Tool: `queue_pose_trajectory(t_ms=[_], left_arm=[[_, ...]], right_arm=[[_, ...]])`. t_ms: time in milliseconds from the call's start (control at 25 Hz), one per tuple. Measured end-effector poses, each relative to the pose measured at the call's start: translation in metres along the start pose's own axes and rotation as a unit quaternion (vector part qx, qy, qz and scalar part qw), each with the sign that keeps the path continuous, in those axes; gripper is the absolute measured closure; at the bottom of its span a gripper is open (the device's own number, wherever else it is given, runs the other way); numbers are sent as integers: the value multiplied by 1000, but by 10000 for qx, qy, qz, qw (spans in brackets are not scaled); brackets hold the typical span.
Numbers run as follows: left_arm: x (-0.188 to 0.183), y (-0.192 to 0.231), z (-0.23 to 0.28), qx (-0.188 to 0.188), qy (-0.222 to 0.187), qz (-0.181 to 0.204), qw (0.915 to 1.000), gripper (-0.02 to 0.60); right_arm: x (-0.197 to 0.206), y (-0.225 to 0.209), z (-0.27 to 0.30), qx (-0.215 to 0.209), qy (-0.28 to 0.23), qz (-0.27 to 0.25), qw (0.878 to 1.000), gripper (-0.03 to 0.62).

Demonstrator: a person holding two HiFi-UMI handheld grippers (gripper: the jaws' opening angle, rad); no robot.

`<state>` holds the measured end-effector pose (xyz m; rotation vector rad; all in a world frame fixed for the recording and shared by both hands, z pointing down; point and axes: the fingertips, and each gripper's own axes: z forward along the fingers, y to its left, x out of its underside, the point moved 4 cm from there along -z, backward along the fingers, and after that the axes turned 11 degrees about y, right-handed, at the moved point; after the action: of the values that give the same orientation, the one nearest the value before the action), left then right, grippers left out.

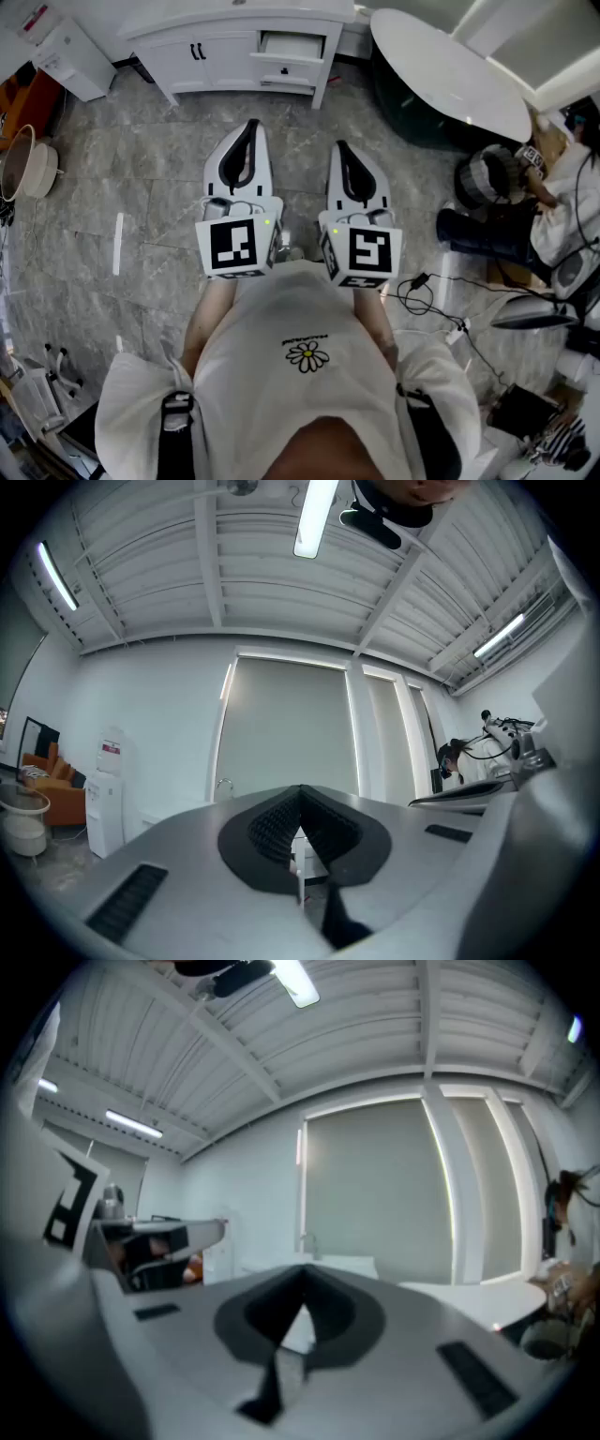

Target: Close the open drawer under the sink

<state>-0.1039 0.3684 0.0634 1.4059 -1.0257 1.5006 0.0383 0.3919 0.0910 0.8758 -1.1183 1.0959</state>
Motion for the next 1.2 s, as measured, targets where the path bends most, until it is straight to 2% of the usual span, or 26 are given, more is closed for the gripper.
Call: queue_pose_trajectory(t_ms=[120,320,480,560,720,840,1040,1200], left_arm=[[-4,2,3,-55,-18,-161,9999,561],[-5,5,5,-42,-46,60,10000,561],[-7,4,10,25,-153,12,9999,561],[-7,3,13,50,-117,114,9999,561],[-10,3,19,-76,4,-61,10000,561],[-6,-3,23,-7,-20,-26,10000,561],[8,2,21,-179,220,-90,9996,561],[7,10,22,-228,81,-85,9997,561]], right_arm=[[-5,0,4,-32,-46,-9,10000,565],[-6,1,8,-85,-96,-44,9999,565],[-8,-2,11,-90,-87,-4,9999,565],[-9,-5,12,-130,-101,20,9999,565],[-11,-9,12,-299,-228,71,9993,565],[-7,-18,15,-229,-182,81,9995,565],[6,-24,20,-346,-30,448,9984,565],[7,-20,22,-422,-72,481,9979,565]])
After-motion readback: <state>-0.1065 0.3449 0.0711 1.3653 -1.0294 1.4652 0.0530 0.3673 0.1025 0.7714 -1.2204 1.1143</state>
